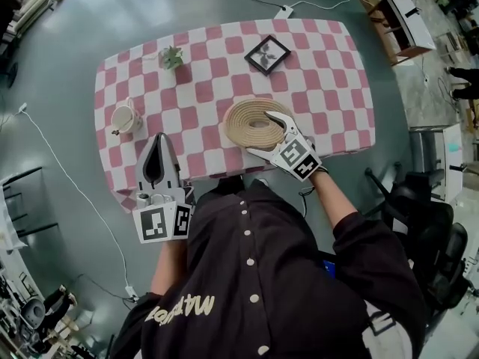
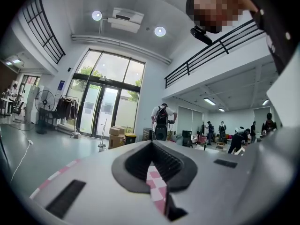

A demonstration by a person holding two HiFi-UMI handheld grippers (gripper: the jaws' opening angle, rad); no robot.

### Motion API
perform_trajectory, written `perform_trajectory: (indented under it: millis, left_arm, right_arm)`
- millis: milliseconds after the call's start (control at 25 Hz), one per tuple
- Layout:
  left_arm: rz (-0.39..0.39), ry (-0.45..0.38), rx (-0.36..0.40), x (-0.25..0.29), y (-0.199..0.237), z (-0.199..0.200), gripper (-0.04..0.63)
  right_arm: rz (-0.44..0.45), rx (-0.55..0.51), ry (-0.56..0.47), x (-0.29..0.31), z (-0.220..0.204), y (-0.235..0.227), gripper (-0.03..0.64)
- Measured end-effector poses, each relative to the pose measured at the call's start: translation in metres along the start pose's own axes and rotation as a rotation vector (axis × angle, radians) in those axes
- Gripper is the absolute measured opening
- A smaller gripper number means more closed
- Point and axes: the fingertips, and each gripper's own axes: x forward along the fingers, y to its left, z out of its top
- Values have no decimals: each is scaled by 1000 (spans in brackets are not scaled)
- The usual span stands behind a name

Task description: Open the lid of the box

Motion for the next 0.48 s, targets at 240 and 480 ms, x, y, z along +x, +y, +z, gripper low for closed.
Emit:
perform_trajectory:
  millis: [240,480]
  left_arm:
    - [7,0,-4,1,7,1,11]
    - [10,9,-8,4,11,-2,11]
  right_arm:
    - [92,-76,167,24,-37,13,454]
    - [137,-140,284,37,-64,20,453]
